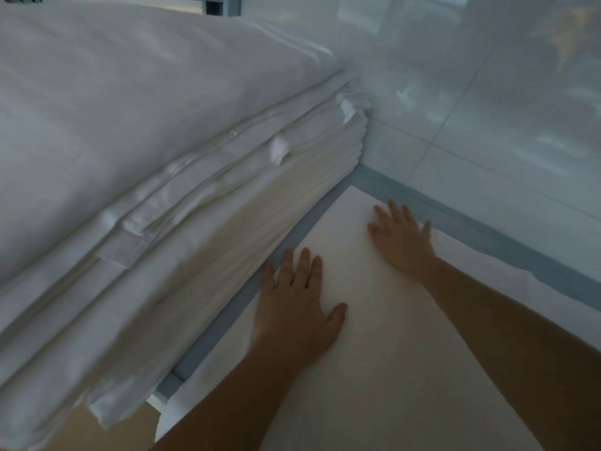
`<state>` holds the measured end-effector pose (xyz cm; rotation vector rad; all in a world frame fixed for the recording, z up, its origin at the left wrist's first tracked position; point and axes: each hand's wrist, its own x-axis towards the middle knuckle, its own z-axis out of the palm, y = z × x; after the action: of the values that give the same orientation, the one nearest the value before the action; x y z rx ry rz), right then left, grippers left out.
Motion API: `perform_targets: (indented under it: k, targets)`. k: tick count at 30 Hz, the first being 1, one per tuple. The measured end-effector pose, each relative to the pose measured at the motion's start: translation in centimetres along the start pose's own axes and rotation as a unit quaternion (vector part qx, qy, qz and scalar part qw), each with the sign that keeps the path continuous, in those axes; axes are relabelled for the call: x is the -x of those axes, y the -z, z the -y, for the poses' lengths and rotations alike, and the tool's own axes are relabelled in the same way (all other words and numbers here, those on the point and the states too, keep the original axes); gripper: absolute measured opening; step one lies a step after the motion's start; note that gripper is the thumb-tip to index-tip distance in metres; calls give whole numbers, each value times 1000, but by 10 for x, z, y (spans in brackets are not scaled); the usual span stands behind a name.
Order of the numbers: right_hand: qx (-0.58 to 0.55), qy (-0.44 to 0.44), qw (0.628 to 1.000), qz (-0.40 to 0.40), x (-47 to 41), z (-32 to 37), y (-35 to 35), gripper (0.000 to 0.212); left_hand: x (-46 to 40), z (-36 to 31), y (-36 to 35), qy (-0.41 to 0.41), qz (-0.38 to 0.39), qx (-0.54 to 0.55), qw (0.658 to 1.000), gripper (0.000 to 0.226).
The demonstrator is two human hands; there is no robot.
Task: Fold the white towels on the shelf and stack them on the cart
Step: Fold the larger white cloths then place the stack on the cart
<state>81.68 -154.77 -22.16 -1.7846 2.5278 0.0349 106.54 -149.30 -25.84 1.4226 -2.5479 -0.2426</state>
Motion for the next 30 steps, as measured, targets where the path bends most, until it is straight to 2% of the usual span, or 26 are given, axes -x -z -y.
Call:
perform_targets:
  k: [2, 3, 4, 5, 7, 9, 11, 13, 17, 21, 26, 27, 30]
  targets:
    - [-20, 142, 990, 2, 55, 7, -14, 55, 1, 0, 1, 4, 4, -8, 1000, 86]
    - [-15, 172, 985, 14, 78, 1, -20, 56, 1, 0, 2, 5, 4, -13, 1000, 85]
    - [-5, 164, 986, 19, 92, -15, -21, 56, 2, 0, 2, 4, 4, -16, 1000, 83]
    - [7, 120, 992, 22, 97, -39, -19, 57, 2, 0, 2, 1, 6, -18, 1000, 82]
    - [28, -42, 998, 35, 100, -93, -8, 57, 2, 1, 4, -3, 10, -23, 1000, 77]
    - [23, -180, 982, 55, 109, -137, 3, 58, 3, -1, 8, -5, 5, -26, 1000, 66]
    - [12, -219, 973, 66, 127, -150, 4, 59, 7, -10, 9, -15, 1, -35, 999, 52]
    - [8, -205, 976, 72, 151, -142, -4, 60, 16, -23, 8, -26, 14, -16, 999, 51]
    - [17, -182, 982, 51, 189, -118, -17, 64, 31, -26, 7, -52, 31, -13, 998, 74]
    - [44, -177, 982, 51, 191, -87, -19, 62, 30, -5, 10, -44, 24, -35, 998, 75]
    - [2, -205, 977, 52, 182, -55, -10, 60, 27, 5, 9, -37, 25, -40, 998, 75]
    - [6, -189, 981, 53, 183, -38, -11, 60, 27, 5, 8, -36, 23, -42, 998, 76]
    - [11, -66, 997, 40, 202, 15, -28, 63, 26, 6, 5, -34, 22, -49, 998, 81]
